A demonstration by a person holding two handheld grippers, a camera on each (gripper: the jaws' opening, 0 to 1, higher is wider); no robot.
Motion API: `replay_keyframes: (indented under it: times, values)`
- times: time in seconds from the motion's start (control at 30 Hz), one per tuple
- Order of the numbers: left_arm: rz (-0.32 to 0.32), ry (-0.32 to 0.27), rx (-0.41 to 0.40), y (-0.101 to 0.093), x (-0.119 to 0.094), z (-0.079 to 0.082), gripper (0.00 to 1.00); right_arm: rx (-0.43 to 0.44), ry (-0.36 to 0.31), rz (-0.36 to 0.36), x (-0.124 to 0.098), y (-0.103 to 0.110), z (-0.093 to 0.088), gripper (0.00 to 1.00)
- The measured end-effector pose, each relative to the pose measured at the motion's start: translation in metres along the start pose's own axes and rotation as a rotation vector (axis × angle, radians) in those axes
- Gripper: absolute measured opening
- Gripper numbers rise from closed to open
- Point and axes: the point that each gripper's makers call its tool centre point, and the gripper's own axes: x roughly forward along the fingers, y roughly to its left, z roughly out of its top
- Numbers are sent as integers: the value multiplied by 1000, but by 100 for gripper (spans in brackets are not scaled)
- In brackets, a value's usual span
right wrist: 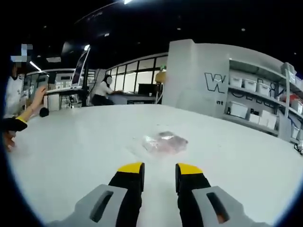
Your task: Open the resealable bag by pulling the two sides of the seal apart until the entire bag opening is separated and visibly accessible.
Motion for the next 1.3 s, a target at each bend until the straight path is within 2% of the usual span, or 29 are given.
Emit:
replay_keyframes:
  times: [0.1,0.27,0.37,0.5,0.9,1.3]
  values:
    - [0,1,0,0,1,0,81,5,-7,-6,6,-5,6,24]
    - [1,1,0,2,-2,1,81,19,-25,-7,7,0,18,23]
    - [2,1,0,3,-3,1,81,31,-22,35,12,11,15,22]
    - [2,4,-2,4,-4,1,81,20,2,48,15,15,8,22]
    - [-4,3,-18,5,-4,3,80,-71,54,43,28,8,-2,22]
    - [-6,2,-31,6,-4,5,79,-169,72,24,40,3,-2,20]
